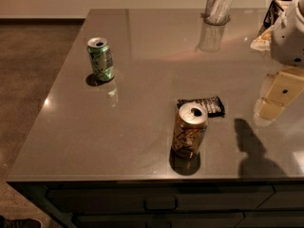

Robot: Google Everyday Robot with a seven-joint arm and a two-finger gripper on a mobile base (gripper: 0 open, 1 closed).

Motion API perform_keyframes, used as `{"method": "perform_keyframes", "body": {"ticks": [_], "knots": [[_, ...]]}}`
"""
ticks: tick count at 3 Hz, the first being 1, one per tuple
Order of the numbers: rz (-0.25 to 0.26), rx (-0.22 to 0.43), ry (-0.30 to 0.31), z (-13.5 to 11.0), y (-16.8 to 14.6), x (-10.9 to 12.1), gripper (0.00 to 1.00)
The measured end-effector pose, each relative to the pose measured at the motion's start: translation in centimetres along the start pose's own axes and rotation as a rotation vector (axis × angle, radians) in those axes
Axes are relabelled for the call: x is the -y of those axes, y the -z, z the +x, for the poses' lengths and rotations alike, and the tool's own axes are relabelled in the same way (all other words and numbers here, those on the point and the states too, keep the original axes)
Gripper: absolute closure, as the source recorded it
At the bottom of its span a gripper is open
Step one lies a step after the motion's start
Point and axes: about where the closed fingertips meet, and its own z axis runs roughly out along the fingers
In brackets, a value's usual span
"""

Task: Move orange can near green can

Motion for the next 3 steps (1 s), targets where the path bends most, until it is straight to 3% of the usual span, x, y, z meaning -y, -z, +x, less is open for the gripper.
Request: {"method": "perform_keyframes", "body": {"ticks": [1, 3], "knots": [[0.002, 0.002, 0.001, -0.1, 0.0, 0.0, 0.0], [-0.074, 0.13, 0.027, -2.3, -1.4, -1.7, 0.0]]}}
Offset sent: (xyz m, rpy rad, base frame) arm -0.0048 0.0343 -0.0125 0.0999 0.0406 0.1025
